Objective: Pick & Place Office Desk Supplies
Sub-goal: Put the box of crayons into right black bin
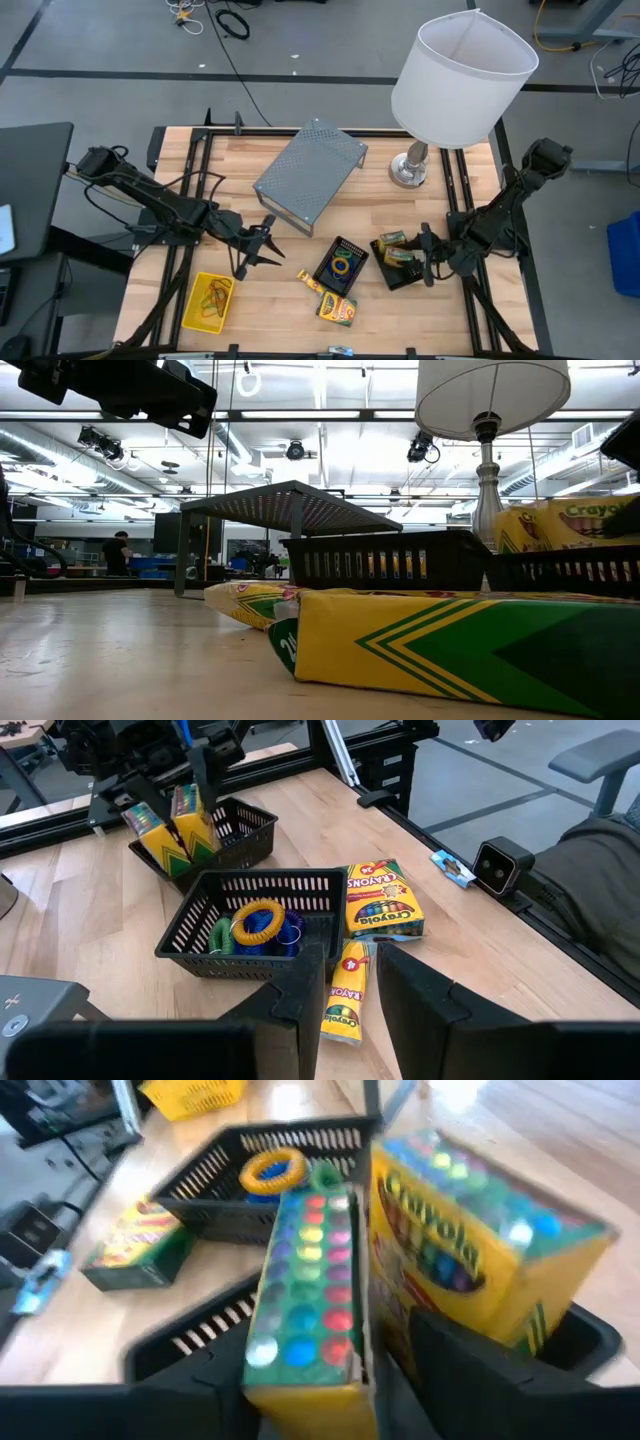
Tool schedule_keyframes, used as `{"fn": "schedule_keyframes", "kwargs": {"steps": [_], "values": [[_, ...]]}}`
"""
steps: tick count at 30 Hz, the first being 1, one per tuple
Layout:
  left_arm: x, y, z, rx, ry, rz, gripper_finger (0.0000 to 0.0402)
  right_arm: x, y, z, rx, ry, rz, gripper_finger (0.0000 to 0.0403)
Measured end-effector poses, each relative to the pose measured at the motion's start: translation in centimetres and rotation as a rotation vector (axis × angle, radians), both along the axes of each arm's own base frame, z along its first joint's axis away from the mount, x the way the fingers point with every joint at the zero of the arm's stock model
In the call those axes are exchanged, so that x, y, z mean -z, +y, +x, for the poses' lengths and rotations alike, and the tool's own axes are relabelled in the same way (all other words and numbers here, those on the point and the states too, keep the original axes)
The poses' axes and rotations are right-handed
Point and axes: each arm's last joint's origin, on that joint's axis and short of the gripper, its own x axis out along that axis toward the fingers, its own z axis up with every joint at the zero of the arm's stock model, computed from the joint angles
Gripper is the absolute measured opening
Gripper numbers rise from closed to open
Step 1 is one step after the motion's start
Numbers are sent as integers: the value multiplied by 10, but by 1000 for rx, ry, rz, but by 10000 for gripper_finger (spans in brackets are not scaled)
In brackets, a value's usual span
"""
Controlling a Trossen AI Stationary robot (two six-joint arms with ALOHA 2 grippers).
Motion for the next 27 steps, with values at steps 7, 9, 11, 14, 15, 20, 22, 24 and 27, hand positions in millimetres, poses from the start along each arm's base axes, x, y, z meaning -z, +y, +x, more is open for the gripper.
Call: {"fn": "schedule_keyframes", "kwargs": {"steps": [7, 9, 11, 14, 15, 20, 22, 24, 27], "values": [[0, 0, 0, 0, 0, 0, 104, -17, 9, 8, -39, -47, -42, 213], [0, 0, 0, 0, 0, 0, 104, -25, 13, 11, -54, -69, -71, 199], [0, 0, 0, 0, 0, -1, 103, -34, 17, 14, -62, -91, -100, 189], [0, 0, 0, 0, 0, -1, 103, -46, 21, 19, -60, -111, -146, 184], [0, 0, 0, 0, 0, -1, 103, -50, 23, 20, -58, -115, -162, 183], [0, 0, 0, 1, 0, -1, 103, -70, 29, 26, -53, -97, -227, 183], [0, 0, 0, 1, 0, -1, 103, -78, 31, 27, -55, -81, -243, 183], [0, 0, 0, 1, 0, -1, 103, -86, 33, 29, -58, -73, -250, 182], [0, 0, 0, 1, 0, -1, 103, -94, 39, 33, -82, -52, -255, 172]]}}
